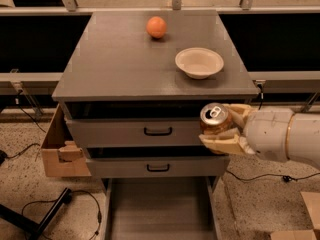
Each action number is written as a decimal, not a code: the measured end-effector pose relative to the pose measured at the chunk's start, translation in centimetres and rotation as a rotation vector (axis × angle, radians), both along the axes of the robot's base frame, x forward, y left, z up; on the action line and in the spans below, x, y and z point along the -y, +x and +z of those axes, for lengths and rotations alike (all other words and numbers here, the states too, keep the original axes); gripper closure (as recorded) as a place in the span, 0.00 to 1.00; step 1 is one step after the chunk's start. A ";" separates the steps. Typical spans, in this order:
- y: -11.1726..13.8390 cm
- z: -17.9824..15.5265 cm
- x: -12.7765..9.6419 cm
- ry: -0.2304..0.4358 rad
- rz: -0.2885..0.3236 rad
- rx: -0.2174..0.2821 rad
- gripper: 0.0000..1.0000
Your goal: Place orange can into bottom drawer
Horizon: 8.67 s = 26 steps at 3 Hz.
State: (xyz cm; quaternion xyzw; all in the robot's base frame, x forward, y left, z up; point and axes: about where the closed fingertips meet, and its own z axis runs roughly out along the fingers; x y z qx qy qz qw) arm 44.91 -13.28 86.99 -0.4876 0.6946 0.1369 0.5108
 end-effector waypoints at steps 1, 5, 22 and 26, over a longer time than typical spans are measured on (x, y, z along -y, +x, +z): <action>0.7 -5.2 0.9 0.053 -0.027 -0.011 1.00; -0.5 -27.2 -4.4 0.240 -0.067 -0.140 1.00; 7.2 -69.7 -16.9 0.209 0.153 -0.221 0.00; 1.0 -55.6 -4.6 0.060 -0.049 -0.094 0.00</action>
Offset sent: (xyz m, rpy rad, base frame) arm 0.0046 -0.0070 -0.0406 0.0420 0.0094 -0.0226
